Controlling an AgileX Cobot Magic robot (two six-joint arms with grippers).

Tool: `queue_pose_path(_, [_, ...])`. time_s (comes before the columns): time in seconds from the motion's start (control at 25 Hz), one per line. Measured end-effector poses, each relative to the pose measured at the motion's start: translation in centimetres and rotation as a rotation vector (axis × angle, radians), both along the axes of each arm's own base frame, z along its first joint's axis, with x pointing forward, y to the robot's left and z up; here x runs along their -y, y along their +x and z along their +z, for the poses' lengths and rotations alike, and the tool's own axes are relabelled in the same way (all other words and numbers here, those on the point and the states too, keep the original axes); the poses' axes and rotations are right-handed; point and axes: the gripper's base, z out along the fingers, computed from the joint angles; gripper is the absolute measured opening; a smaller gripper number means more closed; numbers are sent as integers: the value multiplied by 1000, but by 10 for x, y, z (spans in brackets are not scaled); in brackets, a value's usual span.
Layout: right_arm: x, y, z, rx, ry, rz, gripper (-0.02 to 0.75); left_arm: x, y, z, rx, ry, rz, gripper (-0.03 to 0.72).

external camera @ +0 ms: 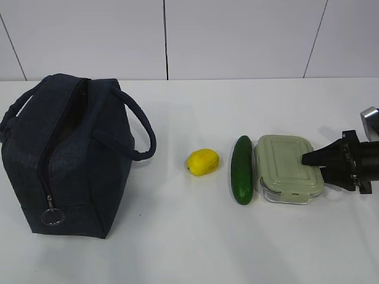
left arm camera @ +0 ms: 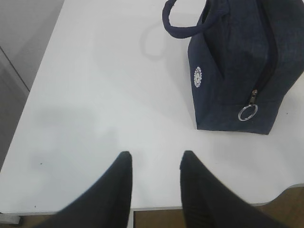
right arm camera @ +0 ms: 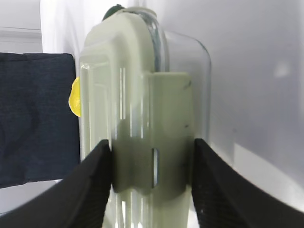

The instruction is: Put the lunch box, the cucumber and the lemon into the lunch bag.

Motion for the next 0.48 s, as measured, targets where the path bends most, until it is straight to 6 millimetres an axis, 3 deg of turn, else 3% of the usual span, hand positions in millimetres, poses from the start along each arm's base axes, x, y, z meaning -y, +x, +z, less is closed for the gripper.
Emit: queue_pose_path(0.48, [0,-1,11,-1,-13,5,383,4,0,0,2,-41,-28,246])
